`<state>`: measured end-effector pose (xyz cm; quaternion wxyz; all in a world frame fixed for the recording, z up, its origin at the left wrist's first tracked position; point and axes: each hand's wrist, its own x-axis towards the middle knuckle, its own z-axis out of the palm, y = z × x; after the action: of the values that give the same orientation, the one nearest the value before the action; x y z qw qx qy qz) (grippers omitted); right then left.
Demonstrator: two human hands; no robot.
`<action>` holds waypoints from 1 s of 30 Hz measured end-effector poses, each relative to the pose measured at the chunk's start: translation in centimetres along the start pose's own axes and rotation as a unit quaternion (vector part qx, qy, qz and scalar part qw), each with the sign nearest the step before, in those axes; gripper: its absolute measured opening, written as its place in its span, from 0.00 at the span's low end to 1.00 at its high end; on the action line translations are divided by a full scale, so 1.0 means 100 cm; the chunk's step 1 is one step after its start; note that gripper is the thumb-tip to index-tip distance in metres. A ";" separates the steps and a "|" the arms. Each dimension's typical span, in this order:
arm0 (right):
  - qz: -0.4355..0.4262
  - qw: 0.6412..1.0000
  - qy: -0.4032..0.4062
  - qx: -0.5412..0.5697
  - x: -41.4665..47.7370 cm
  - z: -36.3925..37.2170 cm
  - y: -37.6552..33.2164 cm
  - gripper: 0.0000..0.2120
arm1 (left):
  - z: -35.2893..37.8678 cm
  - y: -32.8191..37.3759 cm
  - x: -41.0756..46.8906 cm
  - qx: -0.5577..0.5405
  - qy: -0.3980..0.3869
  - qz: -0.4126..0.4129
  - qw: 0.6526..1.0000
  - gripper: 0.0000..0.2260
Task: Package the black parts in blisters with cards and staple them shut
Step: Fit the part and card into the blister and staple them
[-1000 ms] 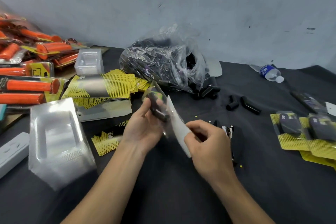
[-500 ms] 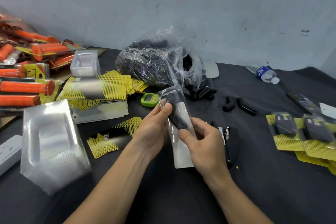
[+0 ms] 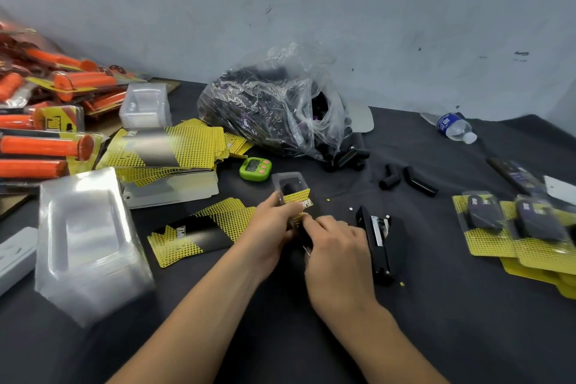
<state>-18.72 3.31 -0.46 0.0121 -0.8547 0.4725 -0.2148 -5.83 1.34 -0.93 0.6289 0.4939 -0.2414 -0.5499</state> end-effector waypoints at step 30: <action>0.287 0.756 -0.264 0.526 0.000 -0.035 0.028 0.10 | -0.016 0.025 0.009 -0.223 0.033 -0.023 0.974 0.10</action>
<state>-22.34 2.39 2.08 0.6447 -0.5609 0.4864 -0.1819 -3.05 0.84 0.43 0.7181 0.3643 -0.0799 -0.5875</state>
